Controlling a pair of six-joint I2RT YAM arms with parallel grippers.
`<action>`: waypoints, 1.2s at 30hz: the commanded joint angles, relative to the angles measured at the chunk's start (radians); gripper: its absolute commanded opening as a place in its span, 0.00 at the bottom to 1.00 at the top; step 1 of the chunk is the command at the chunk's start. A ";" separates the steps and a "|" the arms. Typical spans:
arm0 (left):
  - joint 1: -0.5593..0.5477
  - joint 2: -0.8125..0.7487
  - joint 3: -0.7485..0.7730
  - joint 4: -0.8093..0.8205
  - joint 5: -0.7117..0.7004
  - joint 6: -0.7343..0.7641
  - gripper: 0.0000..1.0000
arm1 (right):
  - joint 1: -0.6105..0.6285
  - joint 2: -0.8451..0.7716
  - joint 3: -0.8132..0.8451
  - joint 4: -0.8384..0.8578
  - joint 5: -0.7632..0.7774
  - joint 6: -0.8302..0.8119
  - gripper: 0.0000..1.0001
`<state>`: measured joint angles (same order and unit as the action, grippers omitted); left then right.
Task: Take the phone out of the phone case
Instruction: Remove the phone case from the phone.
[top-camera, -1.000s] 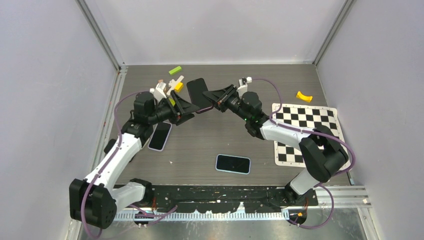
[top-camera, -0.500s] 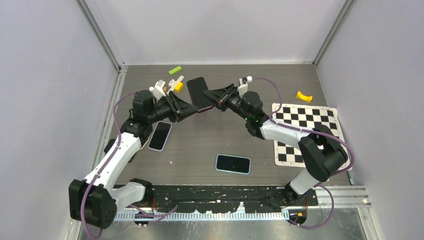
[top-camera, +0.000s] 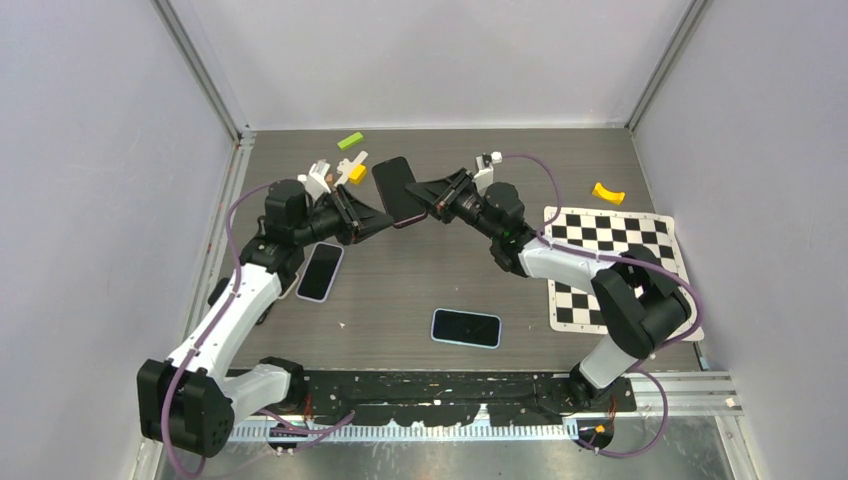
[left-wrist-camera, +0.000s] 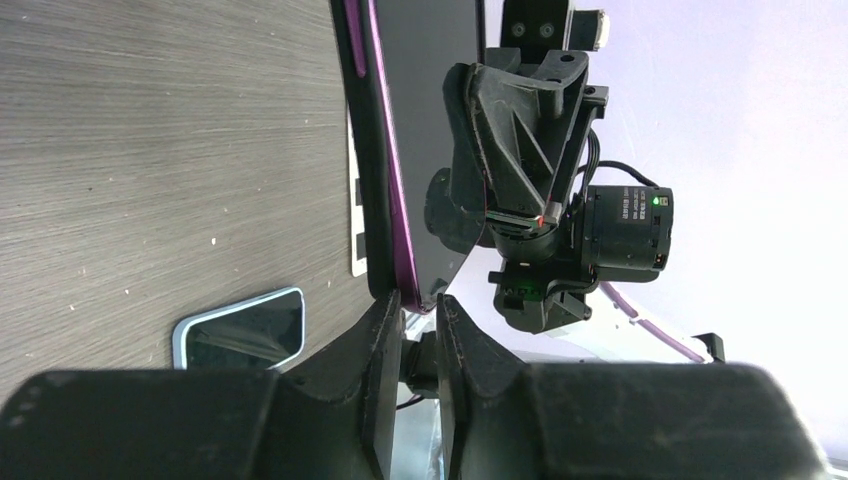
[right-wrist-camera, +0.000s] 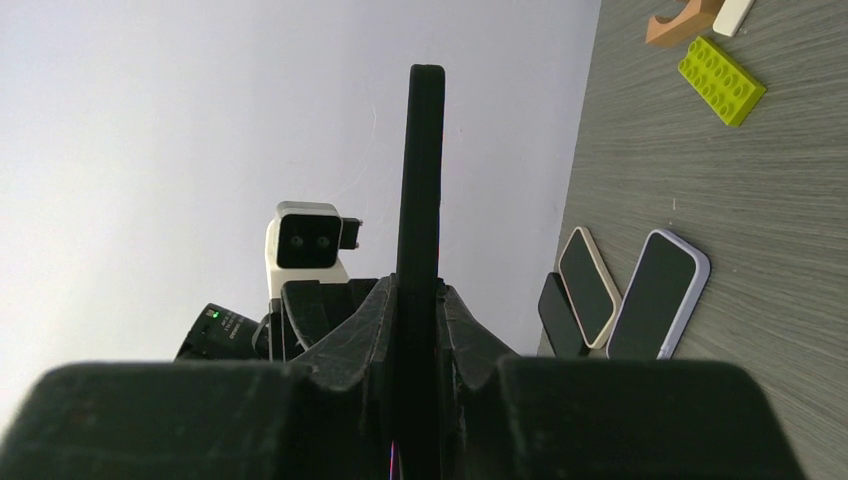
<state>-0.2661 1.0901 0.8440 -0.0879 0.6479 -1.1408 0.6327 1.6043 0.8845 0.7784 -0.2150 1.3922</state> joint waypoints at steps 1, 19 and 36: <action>0.002 -0.002 0.069 -0.019 0.014 0.036 0.22 | 0.010 0.008 0.049 0.107 -0.070 -0.058 0.01; 0.002 0.028 -0.087 0.369 -0.023 -0.250 0.38 | 0.051 0.057 0.049 0.349 -0.078 0.191 0.01; 0.002 0.129 -0.052 0.477 0.008 -0.399 0.27 | 0.198 -0.020 0.097 0.052 -0.009 -0.155 0.01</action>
<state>-0.2352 1.1622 0.7307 0.2493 0.5964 -1.4815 0.6651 1.6829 0.9054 0.8845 -0.0612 1.4105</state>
